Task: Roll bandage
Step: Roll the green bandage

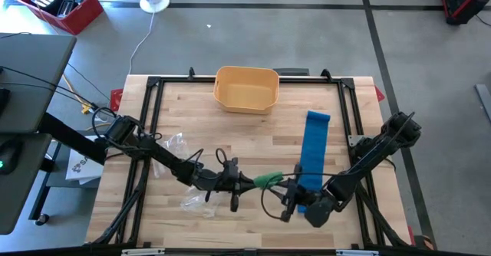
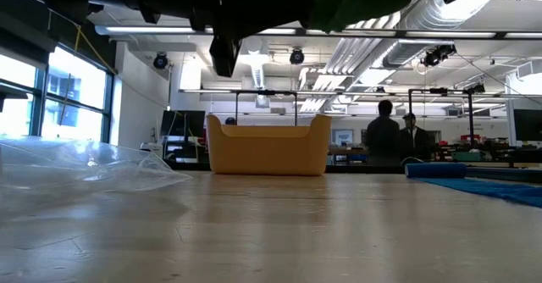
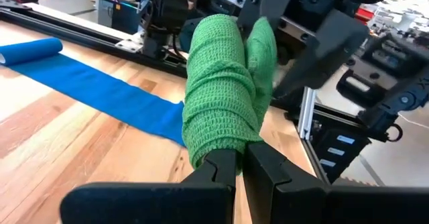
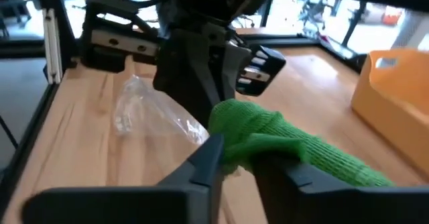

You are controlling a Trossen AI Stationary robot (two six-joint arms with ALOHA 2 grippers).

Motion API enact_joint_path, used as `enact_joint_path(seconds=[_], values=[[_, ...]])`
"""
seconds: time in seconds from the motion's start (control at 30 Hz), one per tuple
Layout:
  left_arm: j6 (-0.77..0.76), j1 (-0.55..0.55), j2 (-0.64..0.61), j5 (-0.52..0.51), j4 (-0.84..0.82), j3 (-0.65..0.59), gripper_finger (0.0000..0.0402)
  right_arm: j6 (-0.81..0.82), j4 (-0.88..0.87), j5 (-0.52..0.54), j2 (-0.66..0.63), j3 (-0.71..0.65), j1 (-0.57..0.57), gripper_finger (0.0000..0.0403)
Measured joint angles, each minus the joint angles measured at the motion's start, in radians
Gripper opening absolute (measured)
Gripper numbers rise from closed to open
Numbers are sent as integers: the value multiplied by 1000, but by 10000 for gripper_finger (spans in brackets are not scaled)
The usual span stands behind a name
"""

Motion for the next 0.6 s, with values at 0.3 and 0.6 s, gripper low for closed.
enact_joint_path(seconds=[0.3,0.6], values=[[-42,-8,0,-2,5,0,5,-123,-31,11,0,1,74,141],[-181,-1,1,-13,6,0,5,-288,-35,-5,-1,1,87,140]])
